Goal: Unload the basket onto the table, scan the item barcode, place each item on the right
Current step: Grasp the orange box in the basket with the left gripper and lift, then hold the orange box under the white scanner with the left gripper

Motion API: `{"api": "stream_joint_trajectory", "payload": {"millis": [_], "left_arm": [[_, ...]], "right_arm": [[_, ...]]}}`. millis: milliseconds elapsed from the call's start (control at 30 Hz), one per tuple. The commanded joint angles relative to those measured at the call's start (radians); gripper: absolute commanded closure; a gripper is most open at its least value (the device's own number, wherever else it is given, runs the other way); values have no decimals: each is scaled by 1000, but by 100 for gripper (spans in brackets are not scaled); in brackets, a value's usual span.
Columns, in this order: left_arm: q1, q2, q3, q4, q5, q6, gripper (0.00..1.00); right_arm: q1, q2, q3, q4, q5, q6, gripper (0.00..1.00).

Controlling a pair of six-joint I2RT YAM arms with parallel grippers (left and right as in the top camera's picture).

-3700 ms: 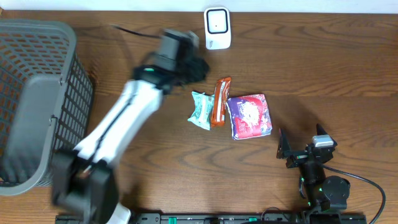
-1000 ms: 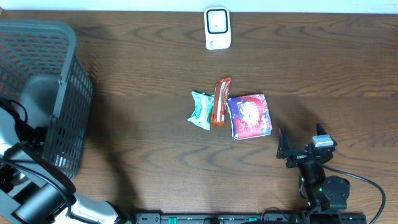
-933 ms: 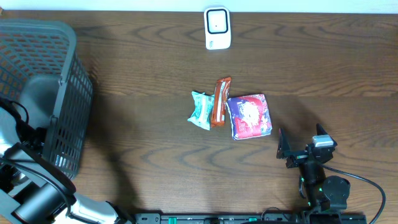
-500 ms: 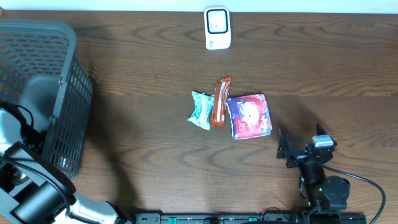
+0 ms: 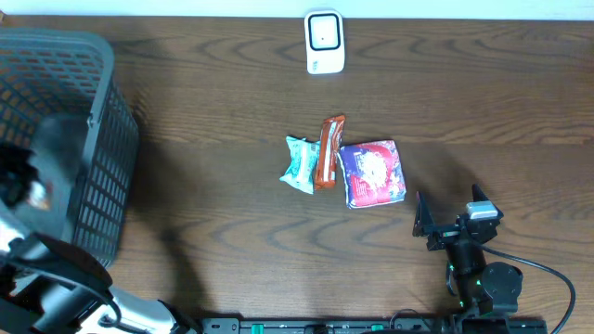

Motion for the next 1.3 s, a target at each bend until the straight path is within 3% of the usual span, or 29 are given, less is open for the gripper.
{"api": "stream_joint_trajectory", "payload": {"millis": [0, 100, 233, 400, 600, 767, 900, 1033, 1133, 1267], "left_arm": [[3, -18, 214, 3, 230, -2, 92], [2, -49, 363, 95, 491, -11, 92], [1, -96, 444, 201, 683, -121, 93], [-61, -150, 446, 273, 784, -241, 93], [-373, -152, 446, 274, 792, -140, 93], [-688, -151, 446, 283, 593, -52, 92], [-954, -150, 419, 275, 322, 31, 92], [-1185, -128, 360, 275, 14, 34, 92], [-1307, -88, 311, 275, -152, 34, 92], [-1401, 1, 266, 280, -203, 33, 92]], "right_arm": [[-2, -6, -1, -4, -2, 11, 1], [-2, -6, -1, -4, -2, 11, 1], [-2, -6, -1, -4, -2, 11, 1], [-2, -6, -1, -4, -2, 11, 1], [-3, -6, -1, -4, -2, 11, 1], [-3, -6, -1, -4, -2, 11, 1], [-3, -6, -1, -4, -2, 11, 1], [-3, -6, -1, -4, -2, 11, 1], [-3, -6, -1, -4, -2, 11, 1], [-2, -6, -1, -4, -2, 11, 1]]}}
